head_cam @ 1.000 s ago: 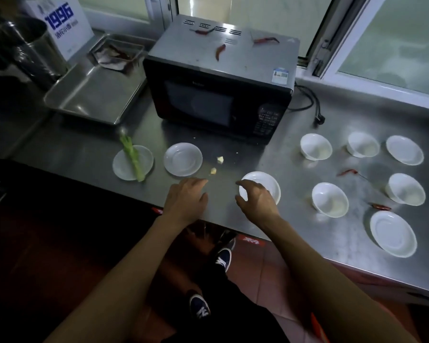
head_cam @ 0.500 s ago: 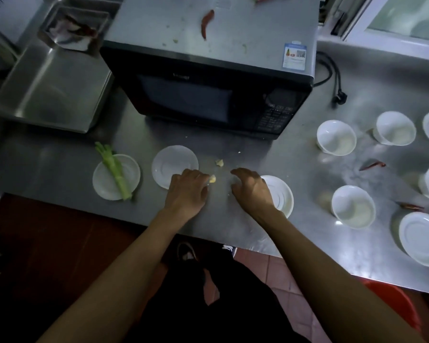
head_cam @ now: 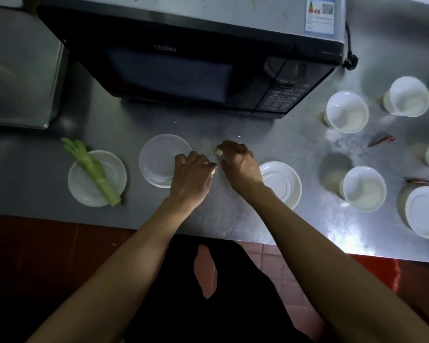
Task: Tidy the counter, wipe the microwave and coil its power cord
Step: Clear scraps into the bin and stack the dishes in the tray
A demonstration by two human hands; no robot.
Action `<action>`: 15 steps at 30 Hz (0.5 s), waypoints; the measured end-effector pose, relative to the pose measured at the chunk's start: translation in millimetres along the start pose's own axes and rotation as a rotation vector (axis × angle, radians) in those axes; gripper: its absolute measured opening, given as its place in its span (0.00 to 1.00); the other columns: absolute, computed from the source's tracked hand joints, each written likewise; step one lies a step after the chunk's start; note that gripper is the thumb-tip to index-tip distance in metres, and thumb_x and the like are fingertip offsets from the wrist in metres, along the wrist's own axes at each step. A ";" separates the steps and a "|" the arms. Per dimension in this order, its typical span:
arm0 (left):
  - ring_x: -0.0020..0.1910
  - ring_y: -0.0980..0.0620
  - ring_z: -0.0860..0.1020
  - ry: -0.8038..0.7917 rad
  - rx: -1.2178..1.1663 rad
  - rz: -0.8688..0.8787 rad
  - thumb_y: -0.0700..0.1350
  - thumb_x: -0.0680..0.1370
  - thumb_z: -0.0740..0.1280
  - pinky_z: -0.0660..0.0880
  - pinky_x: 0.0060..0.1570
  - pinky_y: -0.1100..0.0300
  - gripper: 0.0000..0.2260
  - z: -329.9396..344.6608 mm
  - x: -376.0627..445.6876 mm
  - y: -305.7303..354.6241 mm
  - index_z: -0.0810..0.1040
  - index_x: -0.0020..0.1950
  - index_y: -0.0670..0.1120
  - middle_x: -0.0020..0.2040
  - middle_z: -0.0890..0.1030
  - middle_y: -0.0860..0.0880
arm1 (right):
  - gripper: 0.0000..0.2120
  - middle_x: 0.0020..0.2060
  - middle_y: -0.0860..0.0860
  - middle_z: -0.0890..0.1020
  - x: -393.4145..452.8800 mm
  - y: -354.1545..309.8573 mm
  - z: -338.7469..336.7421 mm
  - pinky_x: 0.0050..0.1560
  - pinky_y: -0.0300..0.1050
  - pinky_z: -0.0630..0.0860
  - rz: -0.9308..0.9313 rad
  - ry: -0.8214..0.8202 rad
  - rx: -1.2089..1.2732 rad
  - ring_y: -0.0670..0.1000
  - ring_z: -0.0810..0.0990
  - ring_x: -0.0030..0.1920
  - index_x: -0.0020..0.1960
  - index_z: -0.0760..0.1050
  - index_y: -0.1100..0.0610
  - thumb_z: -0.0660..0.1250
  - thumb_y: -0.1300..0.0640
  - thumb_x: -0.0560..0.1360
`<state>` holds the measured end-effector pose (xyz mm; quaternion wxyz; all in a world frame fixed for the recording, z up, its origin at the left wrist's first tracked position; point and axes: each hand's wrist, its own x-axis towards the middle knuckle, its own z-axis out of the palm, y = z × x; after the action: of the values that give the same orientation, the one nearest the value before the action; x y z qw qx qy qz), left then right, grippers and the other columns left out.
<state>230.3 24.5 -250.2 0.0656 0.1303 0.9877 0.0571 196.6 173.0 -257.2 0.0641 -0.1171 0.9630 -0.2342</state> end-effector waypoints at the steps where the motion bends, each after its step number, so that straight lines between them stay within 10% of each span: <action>1: 0.54 0.47 0.74 0.003 0.004 0.005 0.45 0.78 0.66 0.61 0.54 0.49 0.07 0.3 1.3 -1.2 0.83 0.52 0.54 0.49 0.81 0.52 | 0.16 0.59 0.54 0.81 2.3 -1.3 1.6 0.52 0.57 0.79 -0.004 0.000 -0.003 0.61 0.79 0.54 0.60 0.79 0.57 0.67 0.68 0.74; 15: 0.50 0.48 0.74 0.045 0.017 0.071 0.47 0.78 0.66 0.60 0.53 0.49 0.05 4.5 5.2 -9.3 0.81 0.45 0.53 0.41 0.80 0.53 | 0.11 0.51 0.60 0.80 2.4 5.9 10.2 0.52 0.57 0.78 0.040 -0.038 -0.012 0.63 0.78 0.52 0.54 0.82 0.60 0.67 0.68 0.74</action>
<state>223.7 17.3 -256.4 0.0399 0.1642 0.9841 0.0538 195.0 173.0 -269.1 0.0862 -0.1026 0.9651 -0.2250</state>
